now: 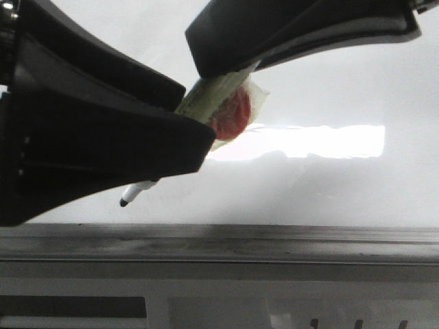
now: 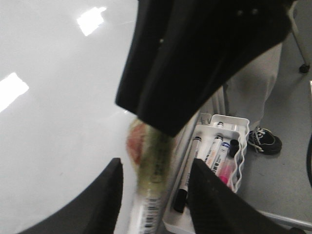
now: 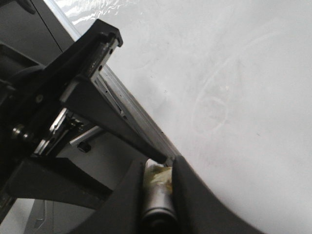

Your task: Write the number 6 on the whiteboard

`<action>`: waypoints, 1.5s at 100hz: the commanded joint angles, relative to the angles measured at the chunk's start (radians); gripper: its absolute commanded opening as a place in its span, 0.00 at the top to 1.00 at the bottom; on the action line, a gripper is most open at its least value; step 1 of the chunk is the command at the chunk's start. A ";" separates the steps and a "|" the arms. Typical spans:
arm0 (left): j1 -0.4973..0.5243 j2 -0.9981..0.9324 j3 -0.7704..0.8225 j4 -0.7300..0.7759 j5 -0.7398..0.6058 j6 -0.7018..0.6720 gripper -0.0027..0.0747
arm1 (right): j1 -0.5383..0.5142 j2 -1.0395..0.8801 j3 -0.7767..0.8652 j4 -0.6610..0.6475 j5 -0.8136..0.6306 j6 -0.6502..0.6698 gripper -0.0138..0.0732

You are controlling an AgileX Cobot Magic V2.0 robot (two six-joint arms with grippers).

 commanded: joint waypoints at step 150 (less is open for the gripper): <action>0.465 -0.481 -0.032 -0.108 0.108 -0.015 0.53 | -0.186 0.306 -0.226 0.010 0.166 0.013 0.91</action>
